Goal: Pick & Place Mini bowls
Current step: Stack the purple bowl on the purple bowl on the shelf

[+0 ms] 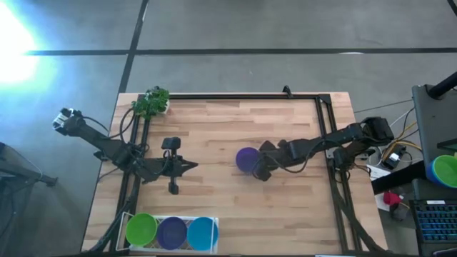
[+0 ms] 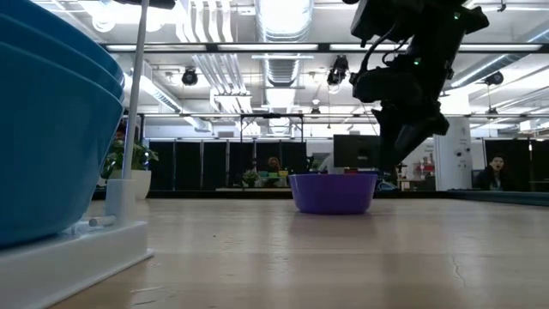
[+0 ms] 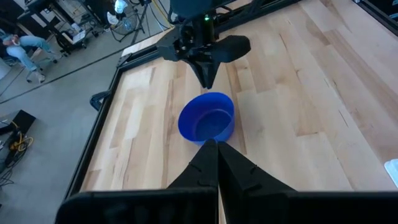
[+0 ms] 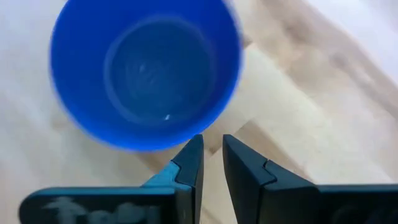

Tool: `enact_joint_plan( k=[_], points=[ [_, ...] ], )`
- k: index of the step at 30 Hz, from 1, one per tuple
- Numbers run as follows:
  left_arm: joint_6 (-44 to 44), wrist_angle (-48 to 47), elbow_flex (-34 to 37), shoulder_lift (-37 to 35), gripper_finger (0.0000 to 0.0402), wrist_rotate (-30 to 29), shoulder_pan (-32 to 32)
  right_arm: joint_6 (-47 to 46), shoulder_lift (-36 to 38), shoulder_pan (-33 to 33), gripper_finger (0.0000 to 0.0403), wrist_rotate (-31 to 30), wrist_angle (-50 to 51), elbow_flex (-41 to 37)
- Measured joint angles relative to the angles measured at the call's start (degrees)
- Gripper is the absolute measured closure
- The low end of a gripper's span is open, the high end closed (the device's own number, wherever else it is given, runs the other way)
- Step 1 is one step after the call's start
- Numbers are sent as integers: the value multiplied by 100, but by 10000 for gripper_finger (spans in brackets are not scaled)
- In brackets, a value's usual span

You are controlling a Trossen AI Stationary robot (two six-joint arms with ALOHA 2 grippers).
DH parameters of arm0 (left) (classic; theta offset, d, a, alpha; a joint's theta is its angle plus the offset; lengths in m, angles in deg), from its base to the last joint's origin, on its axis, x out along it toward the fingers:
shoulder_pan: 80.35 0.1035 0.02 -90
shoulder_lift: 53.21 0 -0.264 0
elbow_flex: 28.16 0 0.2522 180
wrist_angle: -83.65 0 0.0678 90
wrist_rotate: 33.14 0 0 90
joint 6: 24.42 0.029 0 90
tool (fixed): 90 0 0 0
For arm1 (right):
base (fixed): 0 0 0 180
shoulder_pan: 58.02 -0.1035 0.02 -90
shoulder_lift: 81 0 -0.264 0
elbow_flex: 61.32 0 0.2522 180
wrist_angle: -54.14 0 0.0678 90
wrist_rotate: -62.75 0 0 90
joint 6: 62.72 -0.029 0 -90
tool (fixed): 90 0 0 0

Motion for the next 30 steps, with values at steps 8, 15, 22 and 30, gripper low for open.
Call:
enact_joint_plan(
  k=[8,15,22,30],
  points=[
    [2,-2,0,0,402,1,0,-1336,-22,85,344,-520,-6,-49],
    [4,-34,0,0,402,-1,-1,-2223,-317,143,344,-497,-75,-88],
    [4,-33,0,0,402,1,0,-2089,-541,151,344,-486,-734,-76],
    [-4,-33,0,0,402,1,-2,-1743,-564,164,344,-463,-1700,-76]
  ],
)
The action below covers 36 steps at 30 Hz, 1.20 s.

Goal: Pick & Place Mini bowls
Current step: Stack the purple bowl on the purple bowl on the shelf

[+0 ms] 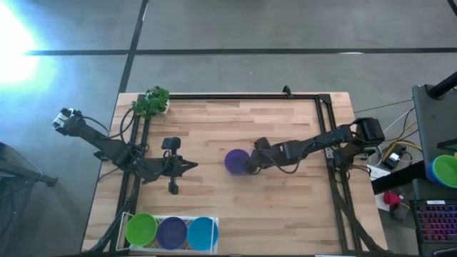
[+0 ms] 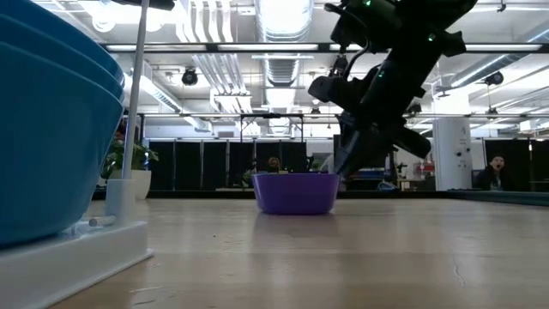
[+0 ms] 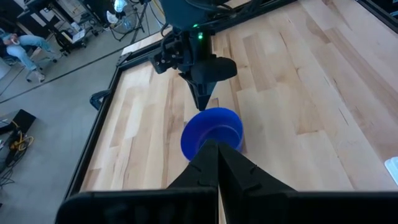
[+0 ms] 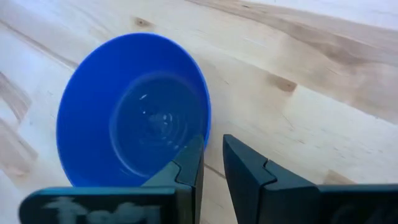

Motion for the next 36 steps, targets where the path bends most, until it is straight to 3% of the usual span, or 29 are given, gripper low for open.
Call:
enact_joint_plan(
  k=[10,21,36],
  points=[
    [-13,2,0,0,402,0,2,541,24,38,344,-38,-44,0],
    [-17,-76,0,0,402,0,2,110,40,133,344,-204,584,-11],
    [-73,-101,0,0,402,-1,0,708,-741,176,344,429,-1458,-11]
  ],
)
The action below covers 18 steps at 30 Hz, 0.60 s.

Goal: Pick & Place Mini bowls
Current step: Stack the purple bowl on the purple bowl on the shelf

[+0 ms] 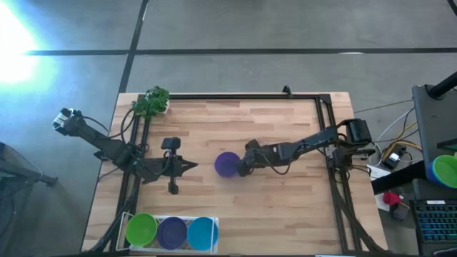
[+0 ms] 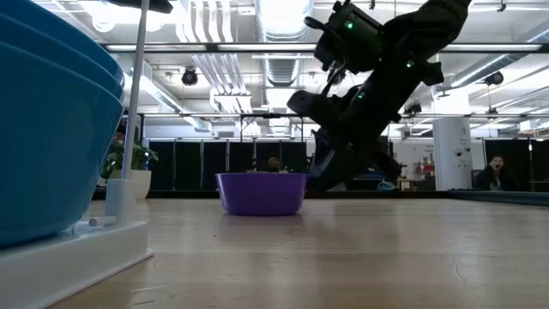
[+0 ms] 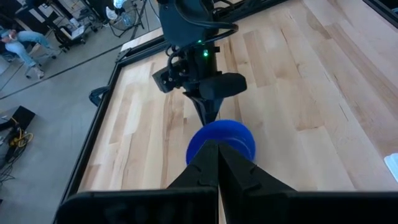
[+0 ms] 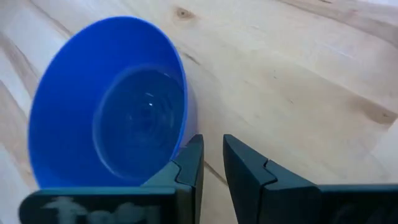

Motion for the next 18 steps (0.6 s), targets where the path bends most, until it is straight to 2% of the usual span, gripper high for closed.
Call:
enact_joint_plan(
  k=[6,10,18],
  points=[
    [-201,-30,0,0,402,-2,1,600,58,38,344,-95,12,-4],
    [-426,-118,2,0,402,-13,4,953,350,39,344,-331,7,2],
    [-1050,-109,2,115,401,-248,135,1773,916,50,344,-382,20,2]
  ],
)
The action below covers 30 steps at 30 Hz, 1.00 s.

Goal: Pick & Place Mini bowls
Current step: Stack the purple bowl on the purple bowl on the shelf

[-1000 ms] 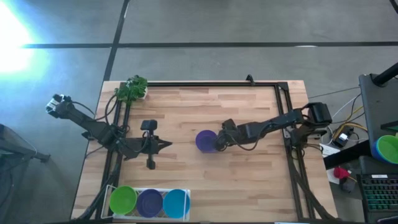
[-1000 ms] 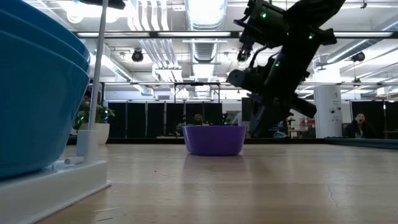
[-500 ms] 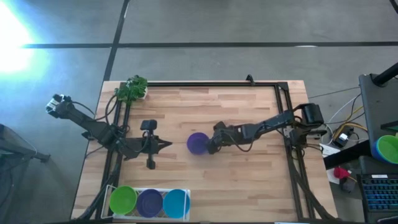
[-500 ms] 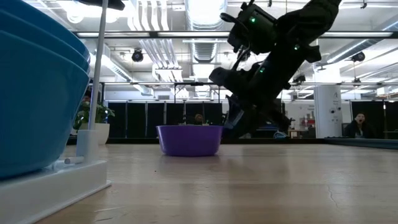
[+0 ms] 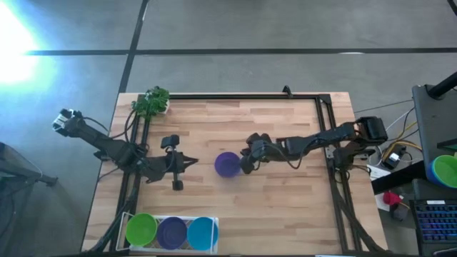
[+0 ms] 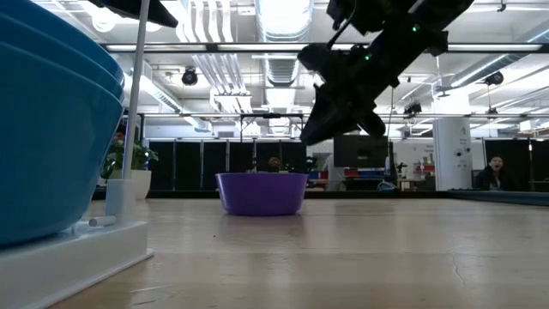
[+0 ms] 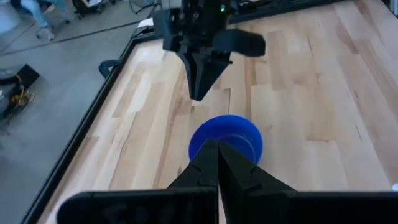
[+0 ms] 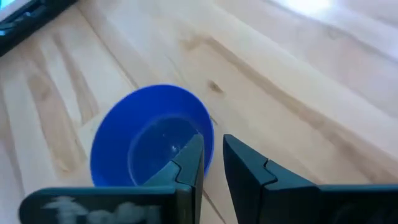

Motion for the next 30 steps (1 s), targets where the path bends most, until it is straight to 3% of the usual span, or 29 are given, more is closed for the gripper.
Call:
enact_joint_plan(
  k=[4,14,30],
  points=[
    [-363,45,0,35,387,2,111,335,238,-4,344,-47,-8,-2],
    [-1241,53,0,80,297,-70,520,839,422,-11,344,-128,-1,-2],
    [-2419,57,0,801,291,-16,1533,1059,475,-11,344,-120,3,-2]
  ],
)
